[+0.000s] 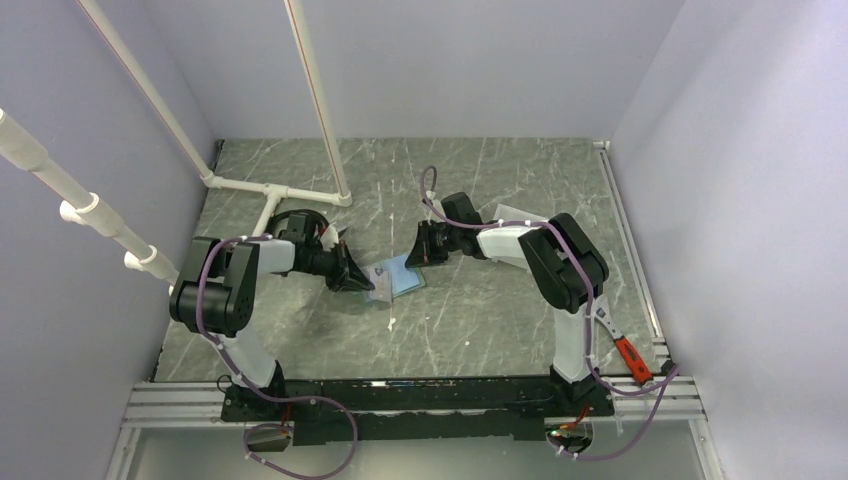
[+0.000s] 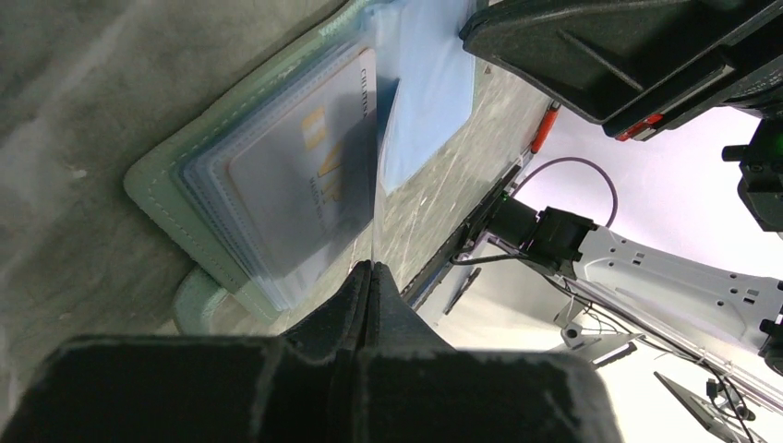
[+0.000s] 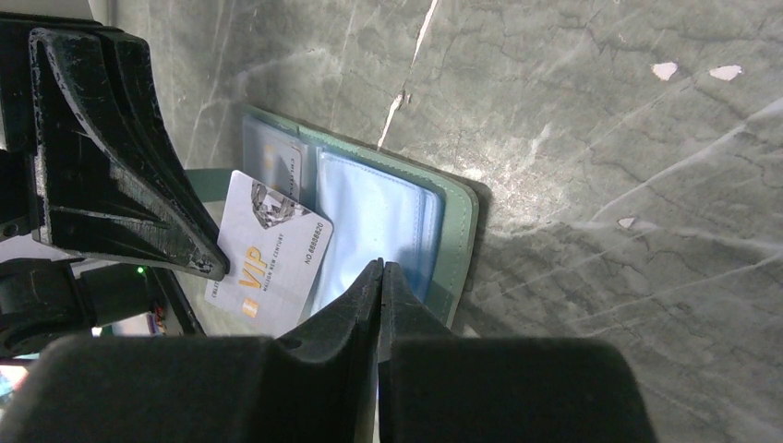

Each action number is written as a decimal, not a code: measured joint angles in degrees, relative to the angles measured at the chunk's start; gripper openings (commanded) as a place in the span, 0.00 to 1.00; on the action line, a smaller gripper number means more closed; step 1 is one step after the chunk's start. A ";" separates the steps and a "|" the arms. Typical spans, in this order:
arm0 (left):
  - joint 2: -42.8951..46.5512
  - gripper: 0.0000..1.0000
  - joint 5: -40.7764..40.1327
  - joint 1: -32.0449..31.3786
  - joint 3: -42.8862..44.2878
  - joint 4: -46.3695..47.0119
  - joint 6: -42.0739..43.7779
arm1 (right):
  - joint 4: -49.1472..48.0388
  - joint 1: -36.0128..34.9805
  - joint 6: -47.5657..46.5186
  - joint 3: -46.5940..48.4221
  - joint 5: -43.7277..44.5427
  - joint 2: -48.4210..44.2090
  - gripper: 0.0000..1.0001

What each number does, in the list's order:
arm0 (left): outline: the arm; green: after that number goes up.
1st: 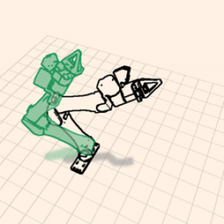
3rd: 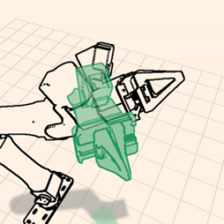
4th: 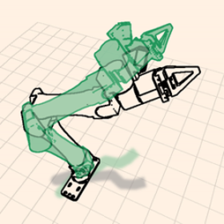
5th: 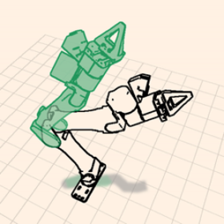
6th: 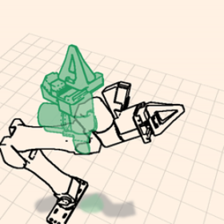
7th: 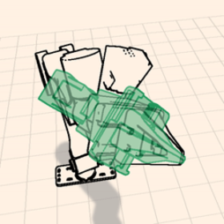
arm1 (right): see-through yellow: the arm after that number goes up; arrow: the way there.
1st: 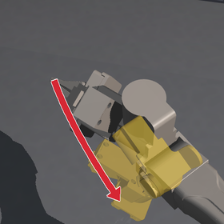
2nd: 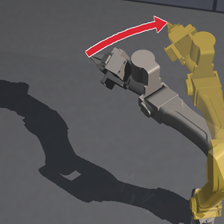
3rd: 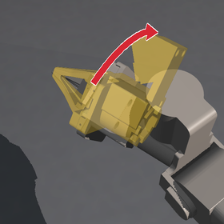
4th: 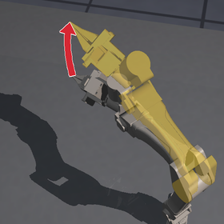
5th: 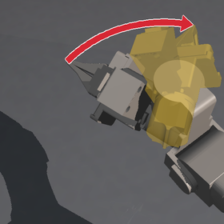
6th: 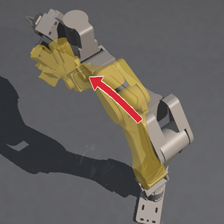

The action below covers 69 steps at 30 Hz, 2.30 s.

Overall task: Put the credit cards into the card holder
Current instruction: Insert the credit card into the card holder.

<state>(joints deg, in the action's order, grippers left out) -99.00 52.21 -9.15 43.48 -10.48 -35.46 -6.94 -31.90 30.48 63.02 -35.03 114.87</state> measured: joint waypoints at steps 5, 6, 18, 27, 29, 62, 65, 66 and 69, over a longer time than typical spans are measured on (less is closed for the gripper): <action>0.00 0.00 -0.11 0.17 -0.13 0.39 -0.17 | -0.39 0.02 0.07 0.00 -0.07 0.22 0.04; 0.00 0.00 -0.11 0.17 -0.15 0.42 -0.17 | -0.44 0.04 0.11 0.00 -0.07 0.26 0.04; 0.83 0.00 -1.66 0.17 -0.52 -0.37 -0.15 | -0.74 0.11 0.17 -0.09 -0.26 0.33 0.03; 0.79 0.00 -1.86 0.17 -0.57 -0.31 -0.22 | -0.74 0.11 0.17 -0.11 -0.28 0.33 0.03; 0.57 0.00 -1.95 0.17 -0.55 -0.24 -0.42 | -0.76 0.11 0.17 -0.11 -0.31 0.33 0.03; -1.31 0.00 -2.49 0.17 -0.28 5.55 -7.10 | -2.34 0.44 0.98 -0.11 -1.95 1.31 0.01; 1.16 0.00 -2.47 0.17 -0.28 1.40 -6.10 | -2.43 0.44 1.07 -0.11 -2.03 1.38 0.01; 1.95 0.00 -2.51 0.17 -0.28 0.09 -5.70 | -2.56 0.46 1.11 -0.11 -2.14 1.42 0.01; 3.56 0.00 -2.60 0.17 -0.28 -3.10 -4.61 | -2.73 0.52 1.27 -0.11 -2.47 1.55 0.01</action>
<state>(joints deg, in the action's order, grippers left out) -95.44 49.60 -8.97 43.20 -13.58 -40.07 -9.67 -31.38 31.75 62.92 -37.50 116.42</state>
